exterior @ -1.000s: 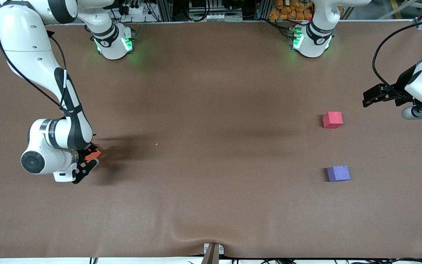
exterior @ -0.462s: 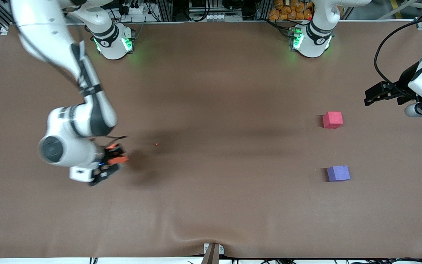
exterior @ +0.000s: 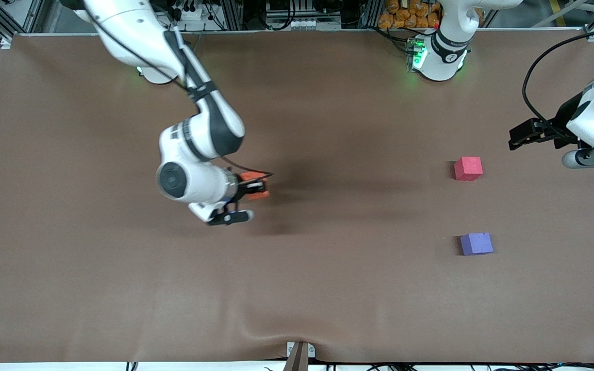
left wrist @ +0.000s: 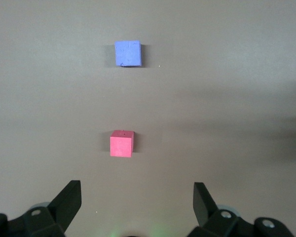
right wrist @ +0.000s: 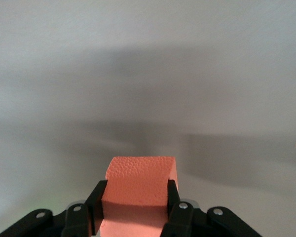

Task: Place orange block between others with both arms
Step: 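Carry the orange cube with the right gripper toward the table middle, then set the orange cube down with the right gripper while the left gripper approaches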

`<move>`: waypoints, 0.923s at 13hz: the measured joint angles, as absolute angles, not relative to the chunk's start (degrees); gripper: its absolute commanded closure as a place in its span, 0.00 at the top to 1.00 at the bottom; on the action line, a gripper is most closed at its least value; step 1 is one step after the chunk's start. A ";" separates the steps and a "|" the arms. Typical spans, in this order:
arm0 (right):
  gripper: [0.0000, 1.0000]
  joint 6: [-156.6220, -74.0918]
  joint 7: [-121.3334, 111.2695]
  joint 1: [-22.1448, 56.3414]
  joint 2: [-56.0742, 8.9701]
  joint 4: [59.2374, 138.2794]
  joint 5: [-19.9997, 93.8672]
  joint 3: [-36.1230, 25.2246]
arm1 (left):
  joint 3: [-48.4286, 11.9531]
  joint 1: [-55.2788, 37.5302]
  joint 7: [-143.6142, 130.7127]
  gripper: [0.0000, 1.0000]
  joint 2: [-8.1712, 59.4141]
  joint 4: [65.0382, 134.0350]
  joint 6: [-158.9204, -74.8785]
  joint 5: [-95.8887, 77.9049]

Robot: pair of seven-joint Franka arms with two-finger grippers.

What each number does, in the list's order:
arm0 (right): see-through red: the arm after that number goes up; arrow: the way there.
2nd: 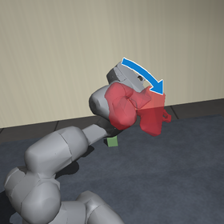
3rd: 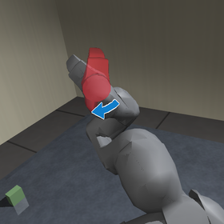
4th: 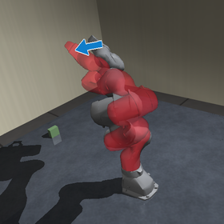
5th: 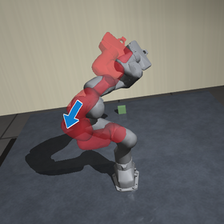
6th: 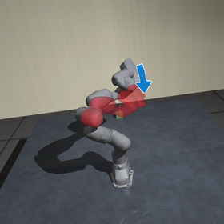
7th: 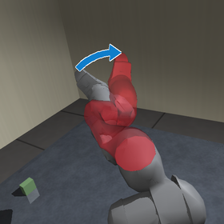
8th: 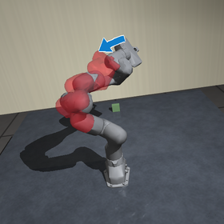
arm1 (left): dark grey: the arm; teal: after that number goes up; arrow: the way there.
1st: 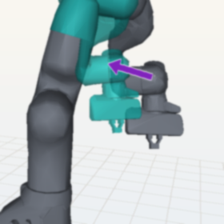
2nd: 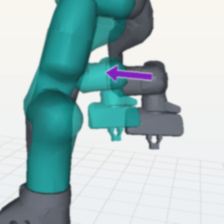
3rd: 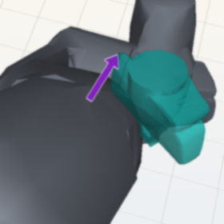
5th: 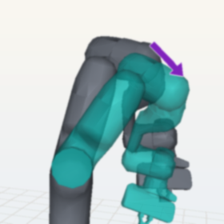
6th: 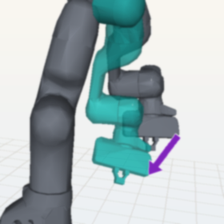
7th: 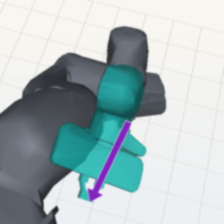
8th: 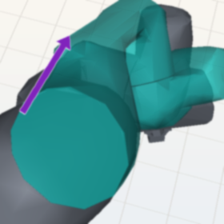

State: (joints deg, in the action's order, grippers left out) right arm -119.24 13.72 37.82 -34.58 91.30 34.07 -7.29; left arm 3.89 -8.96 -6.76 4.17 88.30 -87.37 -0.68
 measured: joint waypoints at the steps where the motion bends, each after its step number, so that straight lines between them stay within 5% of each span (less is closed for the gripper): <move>1: 0.43 -122.53 16.93 40.39 -35.70 91.27 36.49 -7.28 | 3.86 -9.01 -6.76 1.00 4.22 88.81 -87.79 -0.68; 5: 0.49 -135.10 21.30 47.44 -40.29 91.22 43.12 -7.31 | 3.70 -9.23 -6.76 1.00 4.43 91.47 -90.36 -0.68; 6: 0.56 -136.89 21.41 48.29 -41.05 91.12 44.39 -7.32 | 3.66 -9.25 -6.76 1.00 4.50 92.34 -91.19 -0.68; 7: 0.90 -137.95 21.48 48.81 -41.54 90.99 45.35 -7.32 | 3.61 -9.34 -6.76 1.00 4.65 92.98 -91.98 -0.68; 8: 1.00 -138.31 21.50 49.00 -41.75 90.83 45.86 -7.34 | 3.52 -9.56 -6.76 1.00 4.89 93.45 -92.47 -0.69; 12: 1.00 -138.24 21.49 48.65 -41.79 89.33 45.99 -8.14 | 2.23 -10.55 -6.76 1.00 6.90 93.95 -94.47 -0.71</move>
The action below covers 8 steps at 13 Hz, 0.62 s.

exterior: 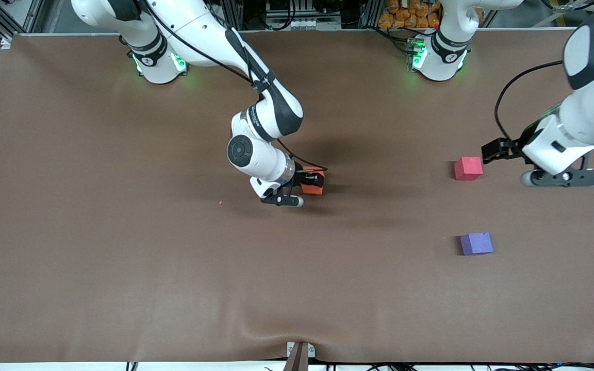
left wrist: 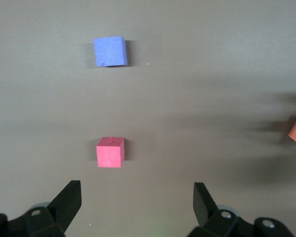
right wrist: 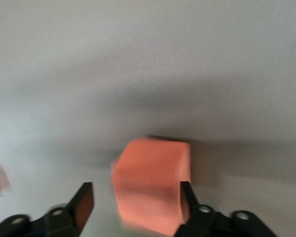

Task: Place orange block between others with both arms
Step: 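Set the orange cube down with the right gripper while the left gripper approaches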

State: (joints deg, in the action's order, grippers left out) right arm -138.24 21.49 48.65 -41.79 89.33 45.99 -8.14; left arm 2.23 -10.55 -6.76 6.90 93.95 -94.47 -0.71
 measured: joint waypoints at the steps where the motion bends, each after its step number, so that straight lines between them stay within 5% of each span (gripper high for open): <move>1: 1.00 -137.50 21.49 48.18 -41.71 88.78 45.99 -8.35 | 1.67 -10.59 -6.76 1.00 7.45 93.96 -94.90 -0.71; 8: 1.00 -108.06 21.26 34.54 -29.82 86.06 32.09 -9.27 | -3.31 -11.43 -14.53 1.00 11.25 94.12 -98.28 -0.78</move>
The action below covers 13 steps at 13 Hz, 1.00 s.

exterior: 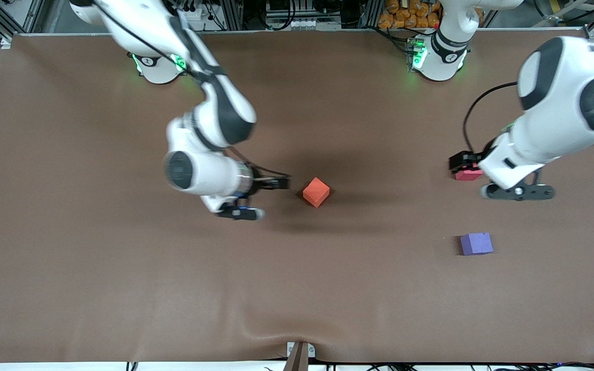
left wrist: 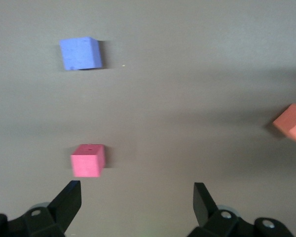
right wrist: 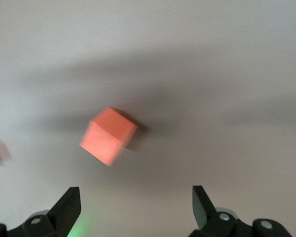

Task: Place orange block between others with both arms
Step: 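Set the orange cube down with the right gripper while the left gripper approaches, then grasp the orange cube with the left gripper while the right gripper withdraws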

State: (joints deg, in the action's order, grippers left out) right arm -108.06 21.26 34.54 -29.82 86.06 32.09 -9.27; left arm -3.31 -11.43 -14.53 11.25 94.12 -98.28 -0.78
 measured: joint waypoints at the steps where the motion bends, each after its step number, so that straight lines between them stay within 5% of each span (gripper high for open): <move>1: 1.00 -102.76 21.19 31.69 -26.87 85.98 29.24 -9.29 | -4.25 -12.51 -19.00 1.00 12.27 94.20 -99.58 -0.79; 7: 1.00 -81.75 17.21 18.60 -15.64 81.34 14.12 -8.67 | -5.50 -26.88 -57.02 1.00 24.03 94.19 -113.79 -0.80; 13: 1.00 -77.78 -0.59 2.78 -9.37 80.28 3.35 -1.42 | -5.30 -35.50 -79.04 1.00 37.35 84.68 -116.14 2.14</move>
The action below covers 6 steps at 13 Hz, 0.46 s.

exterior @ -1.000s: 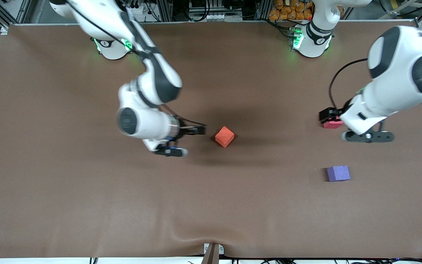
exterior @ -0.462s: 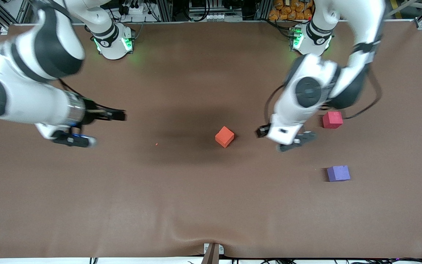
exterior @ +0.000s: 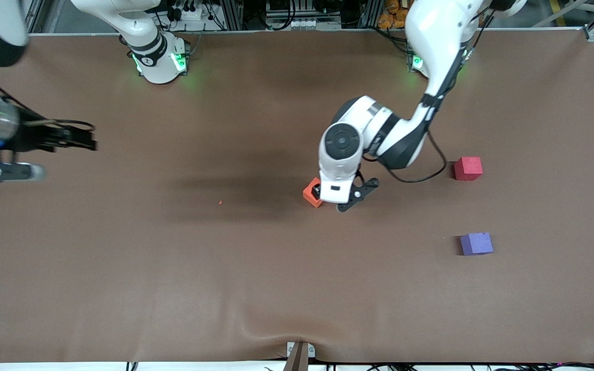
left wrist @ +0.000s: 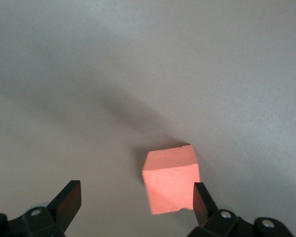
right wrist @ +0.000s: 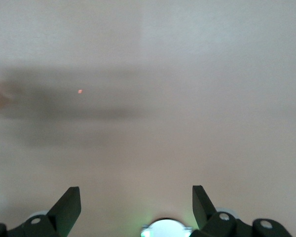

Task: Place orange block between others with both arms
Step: 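Grasp the orange cube with the left gripper while the right gripper withdraws, then carry the orange cube with the left gripper toward the pink cube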

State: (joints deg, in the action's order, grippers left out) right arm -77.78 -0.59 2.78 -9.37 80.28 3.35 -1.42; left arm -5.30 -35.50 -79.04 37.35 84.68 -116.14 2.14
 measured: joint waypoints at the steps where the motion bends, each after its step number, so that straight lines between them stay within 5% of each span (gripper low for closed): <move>1: 1.00 -77.75 -3.53 1.11 -8.81 80.26 2.92 -1.34 | -5.26 -35.99 -81.10 1.00 38.89 83.80 -117.53 2.56; 6: 1.00 -77.87 -13.06 -3.19 -7.86 80.23 1.05 -2.08 | -5.18 -37.46 -85.52 1.00 42.57 82.74 -121.99 3.24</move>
